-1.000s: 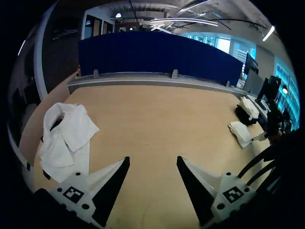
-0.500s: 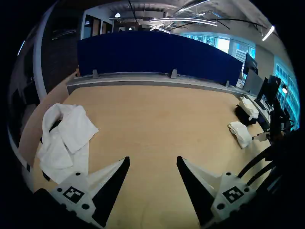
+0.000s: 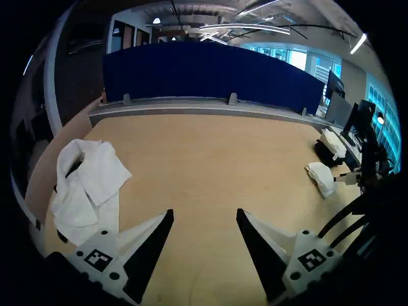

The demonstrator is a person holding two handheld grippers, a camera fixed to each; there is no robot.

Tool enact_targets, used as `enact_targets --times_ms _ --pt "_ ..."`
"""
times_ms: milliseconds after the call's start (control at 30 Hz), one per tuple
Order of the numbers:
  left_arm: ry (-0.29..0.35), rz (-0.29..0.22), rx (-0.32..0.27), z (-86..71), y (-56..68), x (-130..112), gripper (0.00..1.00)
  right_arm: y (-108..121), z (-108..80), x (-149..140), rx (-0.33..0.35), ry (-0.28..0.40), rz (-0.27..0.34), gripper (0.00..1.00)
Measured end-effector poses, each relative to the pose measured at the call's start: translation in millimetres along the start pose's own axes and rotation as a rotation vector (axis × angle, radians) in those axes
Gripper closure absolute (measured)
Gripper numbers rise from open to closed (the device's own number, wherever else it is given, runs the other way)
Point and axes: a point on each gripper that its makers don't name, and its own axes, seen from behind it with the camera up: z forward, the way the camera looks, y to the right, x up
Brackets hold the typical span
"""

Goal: Fold towel

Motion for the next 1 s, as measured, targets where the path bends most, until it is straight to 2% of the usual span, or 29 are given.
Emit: enact_targets --times_ms 200,567,1000 --pt "-0.002 -0.01 0.006 -0.2 -4.5 -2.6 0.09 -19.9 10.0 -10.5 0.029 -0.033 -0.045 0.0" --pt "-0.004 -0.008 0.013 -0.1 -9.1 -4.0 0.09 -18.9 30.8 -39.2 0.023 -0.093 -0.08 0.0" --pt "-0.003 -0.008 0.009 0.1 -6.7 -1.9 0.09 -17.8 31.7 -38.9 0.02 -0.09 -0.079 0.0"
